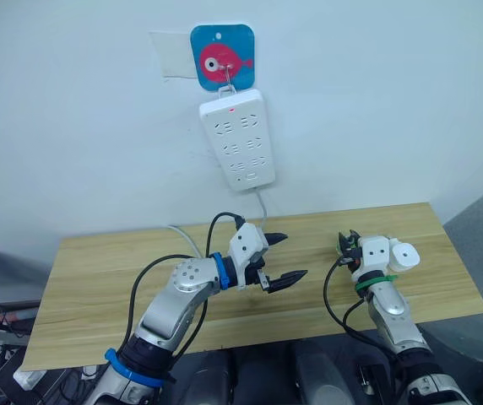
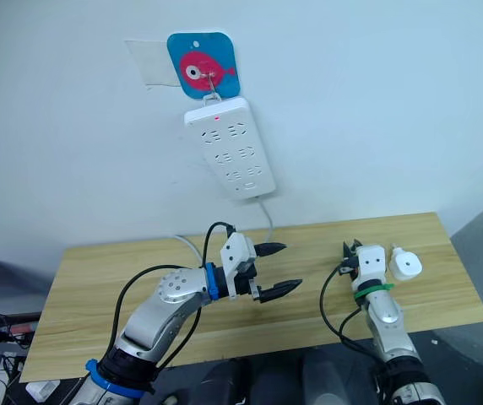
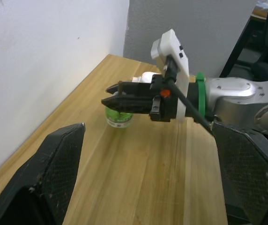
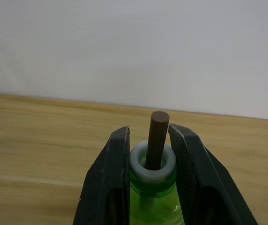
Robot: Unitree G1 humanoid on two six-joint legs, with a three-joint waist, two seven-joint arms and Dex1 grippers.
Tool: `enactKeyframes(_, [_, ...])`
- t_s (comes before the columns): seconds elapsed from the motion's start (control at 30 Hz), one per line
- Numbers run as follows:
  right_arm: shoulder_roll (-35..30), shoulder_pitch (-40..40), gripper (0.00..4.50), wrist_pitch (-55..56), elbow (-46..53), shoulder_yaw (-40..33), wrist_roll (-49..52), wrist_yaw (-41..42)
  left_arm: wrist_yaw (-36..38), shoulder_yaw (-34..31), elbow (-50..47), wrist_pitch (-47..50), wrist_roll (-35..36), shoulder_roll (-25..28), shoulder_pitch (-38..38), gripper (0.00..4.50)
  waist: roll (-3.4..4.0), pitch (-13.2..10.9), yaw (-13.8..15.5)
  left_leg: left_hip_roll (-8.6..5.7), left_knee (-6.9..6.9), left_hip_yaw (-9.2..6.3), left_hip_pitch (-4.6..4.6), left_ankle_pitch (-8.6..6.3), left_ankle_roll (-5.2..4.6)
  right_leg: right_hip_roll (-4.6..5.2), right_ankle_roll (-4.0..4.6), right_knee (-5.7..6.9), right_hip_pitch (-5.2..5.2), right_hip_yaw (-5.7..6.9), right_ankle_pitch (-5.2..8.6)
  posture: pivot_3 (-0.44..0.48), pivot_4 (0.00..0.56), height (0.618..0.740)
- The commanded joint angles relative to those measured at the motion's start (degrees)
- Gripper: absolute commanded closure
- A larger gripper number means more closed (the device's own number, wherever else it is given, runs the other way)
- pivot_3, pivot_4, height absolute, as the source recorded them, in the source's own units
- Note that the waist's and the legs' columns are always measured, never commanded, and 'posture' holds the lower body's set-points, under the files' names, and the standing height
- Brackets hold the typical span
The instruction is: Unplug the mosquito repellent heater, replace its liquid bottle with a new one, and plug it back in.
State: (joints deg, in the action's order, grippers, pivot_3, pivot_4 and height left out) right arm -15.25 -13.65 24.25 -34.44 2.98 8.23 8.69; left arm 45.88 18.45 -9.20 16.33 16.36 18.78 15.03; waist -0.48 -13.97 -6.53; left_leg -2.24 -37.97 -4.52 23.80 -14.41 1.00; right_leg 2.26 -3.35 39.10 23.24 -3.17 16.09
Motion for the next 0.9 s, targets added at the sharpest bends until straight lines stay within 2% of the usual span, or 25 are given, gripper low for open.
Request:
enactKeyframes(0.03, [0.6, -2.13, 3.63, 3.79, -4.26, -1.59, -2.04, 0.3, 0.99, 0.13, -2.81, 0.73, 0.6, 0.26, -0.22, 0.0, 0.01, 0.01, 0.0, 0.0, 0.0, 0.01, -0.01, 0.0, 0.0, 0.0, 0.0, 0.0, 0.0, -0.01, 0.0, -0.156, 0.189, 0.74])
enactKeyframes(0.33, [1.92, -3.73, 3.63, 5.93, -9.01, -3.92, -2.92, 1.17, 2.09, 0.27, -4.3, 1.55, 0.35, 1.95, -1.53, 0.0, 0.04, 0.49, 0.0, 0.0, 0.01, 0.05, -0.03, 0.01, 0.02, 0.0, 0.0, 0.01, 0.0, -0.08, 0.0, -0.144, 0.18, 0.74])
enactKeyframes(0.67, [1.18, 0.28, 0.19, 4.96, -4.9, -5.4, -2.39, 4.38, 2.06, -0.03, -4.97, 0.92, -0.33, 2.5, -3.4, 0.0, 0.05, 2.03, 0.1, -0.01, 0.03, 0.06, -0.04, 0.0, 0.01, -0.01, 0.0, -0.01, 0.0, -0.11, 0.0, -0.124, 0.157, 0.74])
enactKeyframes(0.7, [0.97, 2.2, 0.04, 3.94, -2.07, -5.6, -1.95, 4.68, 1.4, -0.56, -5.29, 1.03, -0.28, 2.46, -3.91, 0.0, 0.04, 2.22, 0.1, -0.01, 0.04, 0.06, -0.04, 0.0, 0.01, -0.01, 0.0, -0.03, 0.0, -0.12, 0.0, -0.124, 0.157, 0.74])
enactKeyframes(0.9, [-1.05, 16.82, 0.04, -7.97, 23.76, -4.17, -0.81, 7.13, -2.2, -5.37, -9.84, 0.57, 1.53, 2.54, -9.92, 0.0, 0.22, 3.3, 1.02, 0.0, 0.05, 0.06, -0.04, -0.03, -0.02, 0.01, 0.0, -0.04, 0.0, -0.36, 0.0, -0.074, 0.138, 0.74])
